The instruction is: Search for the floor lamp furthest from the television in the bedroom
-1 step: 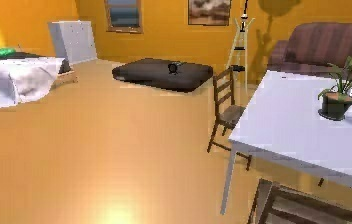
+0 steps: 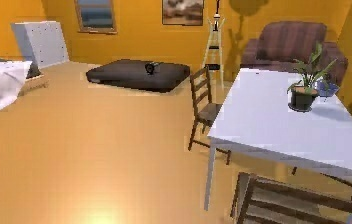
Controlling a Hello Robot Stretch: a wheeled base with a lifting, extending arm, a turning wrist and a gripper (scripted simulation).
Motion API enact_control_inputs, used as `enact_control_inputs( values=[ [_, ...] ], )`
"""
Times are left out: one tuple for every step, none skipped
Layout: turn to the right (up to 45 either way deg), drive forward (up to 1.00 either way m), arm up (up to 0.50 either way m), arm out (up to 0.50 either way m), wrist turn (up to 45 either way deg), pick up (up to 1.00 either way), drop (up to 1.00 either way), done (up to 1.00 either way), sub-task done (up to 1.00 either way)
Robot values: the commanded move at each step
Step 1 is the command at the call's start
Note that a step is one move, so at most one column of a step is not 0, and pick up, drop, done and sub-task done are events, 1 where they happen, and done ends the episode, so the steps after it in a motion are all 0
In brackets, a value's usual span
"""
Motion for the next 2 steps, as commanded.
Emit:
enact_control_inputs(
  values=[
    [0.0,0.15,0.00,0.00,0.0,0.00,0.00,0.00,0.00],
    [-45.0,0.00,0.00,0.00,0.0,0.00,0.00,0.00,0.00]
  ],
)
